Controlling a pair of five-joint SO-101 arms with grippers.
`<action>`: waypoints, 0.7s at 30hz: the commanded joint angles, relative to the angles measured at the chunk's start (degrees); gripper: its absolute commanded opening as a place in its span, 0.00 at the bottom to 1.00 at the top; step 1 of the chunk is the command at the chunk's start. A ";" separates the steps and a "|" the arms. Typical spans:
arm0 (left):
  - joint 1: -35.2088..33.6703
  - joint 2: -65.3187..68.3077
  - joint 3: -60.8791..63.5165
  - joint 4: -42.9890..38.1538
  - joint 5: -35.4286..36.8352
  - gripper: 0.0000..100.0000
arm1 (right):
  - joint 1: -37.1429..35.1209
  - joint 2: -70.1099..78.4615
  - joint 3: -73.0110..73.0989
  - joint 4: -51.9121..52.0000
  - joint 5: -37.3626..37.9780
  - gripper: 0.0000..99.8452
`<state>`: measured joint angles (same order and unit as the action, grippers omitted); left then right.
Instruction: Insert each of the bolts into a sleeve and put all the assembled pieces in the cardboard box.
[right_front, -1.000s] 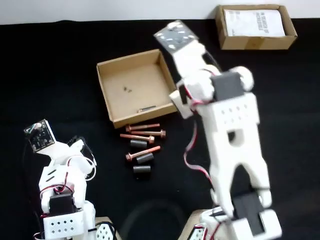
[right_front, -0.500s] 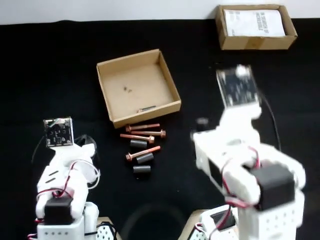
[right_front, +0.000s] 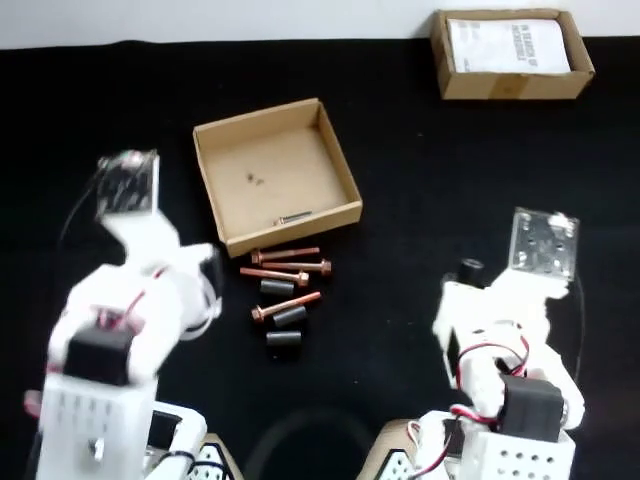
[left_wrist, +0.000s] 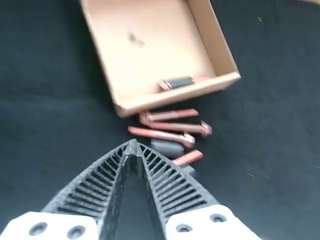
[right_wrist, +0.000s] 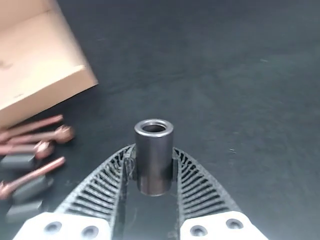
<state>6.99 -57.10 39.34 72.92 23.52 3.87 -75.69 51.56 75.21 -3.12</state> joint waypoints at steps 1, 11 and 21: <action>6.46 14.11 -11.74 4.75 6.95 0.01 | 7.16 -0.92 3.03 -4.97 0.00 0.01; 12.70 46.02 -30.29 8.44 16.53 0.01 | 24.13 -1.19 17.10 -23.43 8.09 0.01; 12.35 68.79 -41.89 8.53 19.16 0.01 | 29.32 -1.19 22.20 -25.10 9.23 0.01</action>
<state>18.95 7.96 1.89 81.10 42.42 32.44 -75.78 73.89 51.21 5.41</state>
